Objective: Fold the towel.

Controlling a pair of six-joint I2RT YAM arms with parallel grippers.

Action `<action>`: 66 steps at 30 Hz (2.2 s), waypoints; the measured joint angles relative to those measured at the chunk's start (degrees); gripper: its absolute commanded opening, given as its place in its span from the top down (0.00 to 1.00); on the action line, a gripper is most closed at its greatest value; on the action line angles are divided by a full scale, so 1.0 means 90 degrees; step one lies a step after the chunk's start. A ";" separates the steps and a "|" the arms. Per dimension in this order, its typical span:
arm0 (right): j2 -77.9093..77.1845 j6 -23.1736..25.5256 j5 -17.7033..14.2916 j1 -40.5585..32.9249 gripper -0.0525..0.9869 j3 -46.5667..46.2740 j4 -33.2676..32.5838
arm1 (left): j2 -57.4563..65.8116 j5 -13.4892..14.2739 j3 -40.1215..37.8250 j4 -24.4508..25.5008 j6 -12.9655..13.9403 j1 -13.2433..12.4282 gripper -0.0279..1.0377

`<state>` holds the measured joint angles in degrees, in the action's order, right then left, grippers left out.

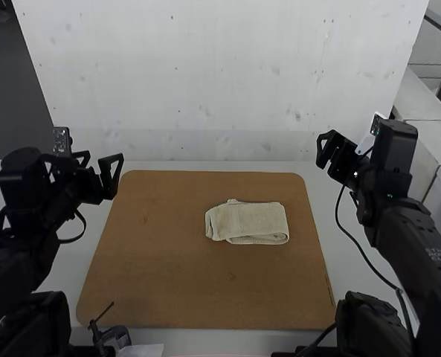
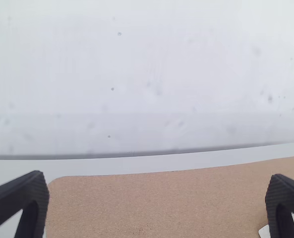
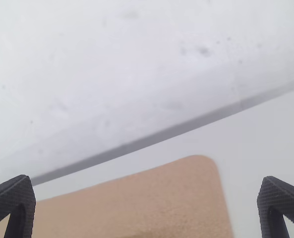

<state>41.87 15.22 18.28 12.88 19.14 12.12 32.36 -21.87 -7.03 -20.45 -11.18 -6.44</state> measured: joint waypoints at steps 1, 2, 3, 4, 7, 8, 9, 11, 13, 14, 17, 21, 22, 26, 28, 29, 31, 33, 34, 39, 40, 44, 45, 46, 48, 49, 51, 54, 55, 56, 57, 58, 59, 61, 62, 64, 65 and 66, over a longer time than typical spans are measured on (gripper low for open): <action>-0.0124 -0.0002 -0.0049 0.0002 0.02 -0.0107 0.0061 | -0.0129 -0.0005 0.0107 0.0000 0.0024 0.0000 0.05; -0.0228 -0.0007 -0.0085 0.0000 0.02 -0.0206 0.0112 | -0.0296 -0.0010 0.0180 0.0007 0.0044 -0.0002 0.05; -0.0389 -0.0024 -0.0134 0.0002 0.02 -0.0291 0.0192 | -0.0440 -0.0022 0.0245 0.0010 0.0053 -0.0012 0.05; -0.0529 -0.0049 -0.0175 0.0002 0.02 -0.0376 0.0267 | -0.0631 -0.0027 0.0325 0.0010 0.0070 -0.0027 0.05; -0.0976 -0.0117 -0.0308 0.0002 0.02 -0.0636 0.0459 | -0.1256 -0.0034 0.0534 0.0015 0.0095 -0.0051 0.05; -0.1149 -0.0134 -0.0352 0.0005 0.02 -0.0772 0.0607 | -0.1477 -0.0046 0.0605 0.0034 0.0097 -0.0051 0.05; -0.1260 -0.0151 -0.0376 0.0005 0.02 -0.0865 0.0685 | -0.1773 -0.0044 0.0619 0.0090 0.0102 -0.0053 0.05; -0.1545 -0.0185 -0.0420 0.0005 0.04 -0.1069 0.0767 | -0.2412 0.0015 0.0617 0.0427 0.0090 -0.0143 0.05; -0.1882 -0.0238 -0.0459 0.0005 0.04 -0.1246 0.0792 | -0.2732 0.0102 0.0622 0.0622 0.0039 -0.0253 0.05; -0.2142 -0.0284 -0.0478 0.0007 0.04 -0.1353 0.0838 | -0.2807 0.0124 0.0622 0.0743 0.0036 -0.0291 0.05; -0.2861 -0.0364 -0.0500 0.0007 0.04 -0.1596 0.0857 | -0.2822 0.0163 0.0622 0.0998 0.0036 -0.0296 0.05; -0.3643 -0.0469 -0.0420 0.0002 0.03 -0.1851 0.0806 | -0.2822 0.0199 0.0622 0.1217 0.0039 -0.0296 0.05; -0.3677 -0.0486 -0.0398 -0.0015 0.03 -0.1916 0.0806 | -0.2822 0.0199 0.0622 0.1219 0.0039 -0.0296 0.04; -0.3665 -0.0505 -0.0304 -0.0070 0.03 -0.2045 0.0389 | -0.2820 0.0243 0.0622 0.1265 0.0039 -0.0299 0.05; -0.3667 -0.0505 -0.0287 -0.0107 0.02 -0.2045 0.0262 | -0.2822 0.0245 0.0622 0.1275 0.0039 -0.0296 0.05; -0.3665 -0.0505 -0.0274 -0.0124 0.02 -0.2045 0.0170 | -0.2822 0.0245 0.0622 0.1275 0.0039 -0.0296 0.05; -0.3667 -0.0512 -0.0253 -0.0168 0.02 -0.2045 0.0029 | -0.2820 0.0248 0.0622 0.1275 0.0039 -0.0299 0.05; -0.3665 -0.0595 -0.0245 -0.0267 0.02 -0.2045 -0.0095 | -0.2822 0.0248 0.0624 0.1277 0.0041 -0.0296 0.05; -0.3660 -0.0629 -0.0236 -0.0304 0.02 -0.2045 -0.0117 | -0.2820 0.0248 0.0622 0.1277 0.0039 -0.0296 0.05; -0.3592 -0.0746 -0.0209 -0.0306 0.02 -0.2045 -0.0291 | -0.2820 0.0248 0.0622 0.1280 0.0039 -0.0296 0.05; -0.3555 -0.0758 -0.0209 -0.0289 0.02 -0.2045 -0.0308 | -0.2822 0.0248 0.0622 0.1280 0.0039 -0.0296 0.05; -0.3536 -0.0775 -0.0211 -0.0277 0.02 -0.2045 -0.0321 | -0.2820 0.0250 0.0622 0.1280 0.0039 -0.0299 0.05; -0.3536 -0.0780 -0.0211 -0.0277 0.02 -0.2045 -0.0328 | -0.2820 0.0250 0.0622 0.1282 0.0041 -0.0299 0.05; -0.3536 -0.0784 -0.0211 -0.0277 0.02 -0.2045 -0.0330 | -0.2820 0.0250 0.0622 0.1282 0.0039 -0.0296 0.05; -0.3534 -0.0789 -0.0211 -0.0274 0.02 -0.2045 -0.0333 | -0.2820 0.0250 0.0622 0.1282 0.0039 -0.0296 0.05; -0.3536 -0.0789 -0.0211 -0.0277 0.02 -0.2045 -0.0333 | -0.2820 0.0253 0.0622 0.1285 0.0039 -0.0299 0.05; -0.3536 -0.0792 -0.0211 -0.0274 0.02 -0.2045 -0.0333 | -0.2820 0.0262 0.0622 0.1290 0.0039 -0.0296 0.05; -0.3536 -0.0792 -0.0211 -0.0277 0.02 -0.2045 -0.0333 | -0.2820 0.0265 0.0622 0.1290 0.0039 -0.0296 0.05; -0.3536 -0.0792 -0.0211 -0.0277 0.02 -0.2045 -0.0333 | -0.2820 0.0265 0.0622 0.1290 0.0039 -0.0296 0.05; -0.3534 -0.0792 -0.0211 -0.0277 0.02 -0.2045 -0.0333 | -0.2820 0.0267 0.0624 0.1290 0.0039 -0.0296 0.05; -0.3536 -0.0792 -0.0211 -0.0277 0.02 -0.2045 -0.0333 | -0.2822 0.0267 0.0622 0.1290 0.0039 -0.0296 0.05; -0.3534 -0.0792 -0.0211 -0.0277 0.02 -0.2045 -0.0333 | -0.2820 0.0267 0.0622 0.1290 0.0039 -0.0296 0.05; -0.3536 -0.0792 -0.0211 -0.0274 0.02 -0.2045 -0.0333 | -0.2822 0.0265 0.0622 0.1290 0.0039 -0.0296 0.05; -0.3536 -0.0792 -0.0211 -0.0277 0.02 -0.2045 -0.0335 | -0.2822 0.0267 0.0622 0.1290 0.0039 -0.0299 0.05; -0.3534 -0.0792 -0.0211 -0.0277 0.02 -0.2045 -0.0333 | -0.2820 0.0267 0.0622 0.1290 0.0039 -0.0296 0.05; -0.3534 -0.0792 -0.0211 -0.0277 0.02 -0.2045 -0.0333 | -0.2820 0.0267 0.0622 0.1290 0.0039 -0.0299 0.05; -0.3536 -0.0792 -0.0211 -0.0274 0.02 -0.2045 -0.0333 | -0.2822 0.0267 0.0622 0.1290 0.0039 -0.0296 0.05; -0.3536 -0.0792 -0.0211 -0.0274 0.02 -0.2045 -0.0333 | -0.2820 0.0267 0.0622 0.1290 0.0039 -0.0296 0.05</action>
<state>10.04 8.10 16.38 10.41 0.73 9.13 6.98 -19.46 -1.43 -8.84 -10.83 -9.10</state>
